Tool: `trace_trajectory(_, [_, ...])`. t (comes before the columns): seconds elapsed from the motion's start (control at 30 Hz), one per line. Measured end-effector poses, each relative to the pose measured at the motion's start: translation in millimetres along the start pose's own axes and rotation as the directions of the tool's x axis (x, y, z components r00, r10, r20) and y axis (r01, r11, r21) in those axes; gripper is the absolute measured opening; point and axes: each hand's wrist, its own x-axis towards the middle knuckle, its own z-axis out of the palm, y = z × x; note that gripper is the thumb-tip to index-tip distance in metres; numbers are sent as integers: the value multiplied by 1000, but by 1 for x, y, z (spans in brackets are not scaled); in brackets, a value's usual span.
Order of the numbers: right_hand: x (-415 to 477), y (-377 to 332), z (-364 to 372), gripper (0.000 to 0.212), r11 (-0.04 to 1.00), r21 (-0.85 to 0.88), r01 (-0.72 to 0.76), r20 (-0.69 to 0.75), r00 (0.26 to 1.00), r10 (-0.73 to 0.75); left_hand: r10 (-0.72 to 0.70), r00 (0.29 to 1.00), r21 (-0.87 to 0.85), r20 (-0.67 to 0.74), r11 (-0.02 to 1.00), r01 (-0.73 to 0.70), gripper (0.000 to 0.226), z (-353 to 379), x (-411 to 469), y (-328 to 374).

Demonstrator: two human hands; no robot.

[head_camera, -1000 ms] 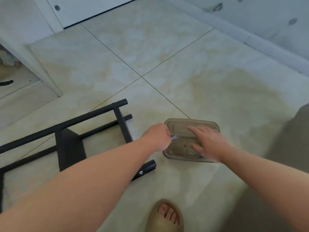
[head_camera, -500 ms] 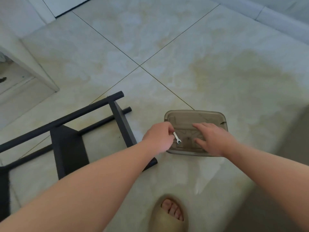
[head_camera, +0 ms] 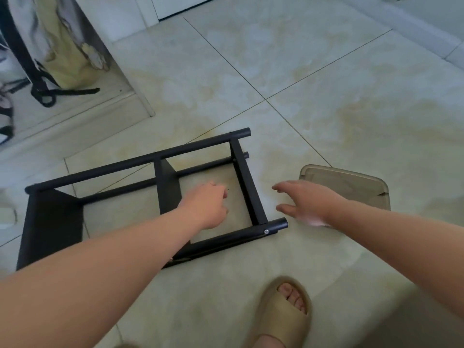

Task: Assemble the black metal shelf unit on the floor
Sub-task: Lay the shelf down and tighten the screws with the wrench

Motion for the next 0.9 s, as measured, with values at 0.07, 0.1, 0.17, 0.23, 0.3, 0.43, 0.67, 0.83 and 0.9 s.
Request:
trace_trajectory(0.07, [-1, -13, 11, 59, 997, -60, 43, 84, 996, -38, -2, 998, 30, 57, 1000, 0, 48, 8, -11, -17])
trace_trajectory(0.1, [-1, -18, 17, 60, 994, -88, 68, 120, 991, -57, 1, 995, 26, 96, 1000, -3, 51, 13, -16, -25])
trace_trajectory(0.17, [-3, -23, 28, 59, 990, -99, 97, 152, 985, -81, 12, 982, -16, 188, 1000, -9, 55, 24, -25, -36])
trace_trajectory(0.23, [-2, -24, 33, 56, 993, -78, 89, 146, 986, -77, 45, 966, -46, 254, 998, -34, 53, 37, -33, -42])
trace_trajectory(0.3, [0, -22, 33, 53, 991, -110, 77, 171, 984, -58, 79, 958, -65, 277, 996, -64, 44, 50, -39, -42])
trace_trajectory(0.43, [1, -18, 40, 29, 981, -168, 91, 189, 980, -59, 100, 972, 0, 213, 995, -103, 23, 63, -43, -39])
trace_trajectory(0.67, [-2, -22, 32, 21, 991, -99, 93, 150, 986, -77, 93, 981, 1, 168, 996, -94, 16, 57, -46, -34])
trace_trajectory(0.83, [-10, -27, 1, 21, 994, -15, 111, -21, 994, -111, 80, 996, -39, 49, 996, -78, 14, 22, -50, -36])
trace_trajectory(0.9, [-14, -34, -16, 19, 992, -4, 122, -97, 988, -122, 79, 997, -30, -7, 996, -79, 9, 3, -54, -37])
